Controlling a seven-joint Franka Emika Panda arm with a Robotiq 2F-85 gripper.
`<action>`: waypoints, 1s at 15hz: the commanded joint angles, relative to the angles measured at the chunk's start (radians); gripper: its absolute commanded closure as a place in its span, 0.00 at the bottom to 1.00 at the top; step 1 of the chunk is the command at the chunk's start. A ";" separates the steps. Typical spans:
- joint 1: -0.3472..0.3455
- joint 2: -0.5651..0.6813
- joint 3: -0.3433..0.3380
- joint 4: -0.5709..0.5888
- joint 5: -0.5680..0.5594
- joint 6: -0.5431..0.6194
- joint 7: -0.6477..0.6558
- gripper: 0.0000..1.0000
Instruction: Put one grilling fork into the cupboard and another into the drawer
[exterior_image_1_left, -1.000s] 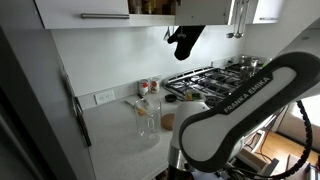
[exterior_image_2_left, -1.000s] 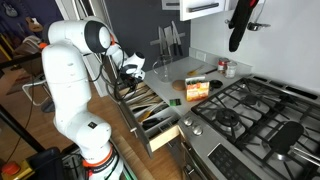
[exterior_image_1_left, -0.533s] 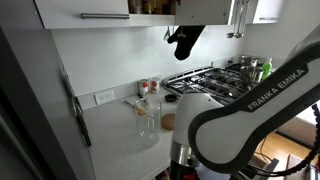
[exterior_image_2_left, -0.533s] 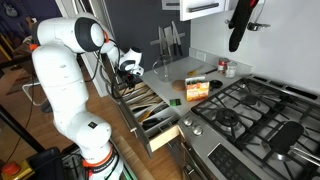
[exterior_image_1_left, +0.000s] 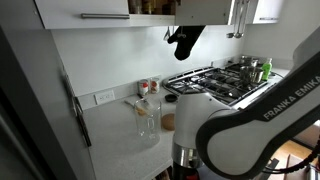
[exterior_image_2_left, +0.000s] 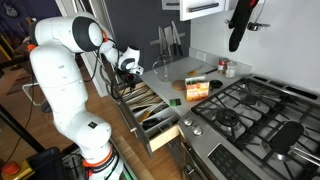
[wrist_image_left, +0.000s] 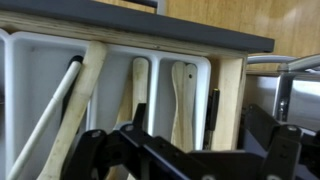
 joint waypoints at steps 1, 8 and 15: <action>0.017 -0.135 -0.003 -0.066 -0.229 -0.121 0.193 0.00; 0.012 -0.340 0.061 -0.056 -0.463 -0.388 0.279 0.00; 0.011 -0.575 0.105 -0.081 -0.504 -0.387 0.246 0.00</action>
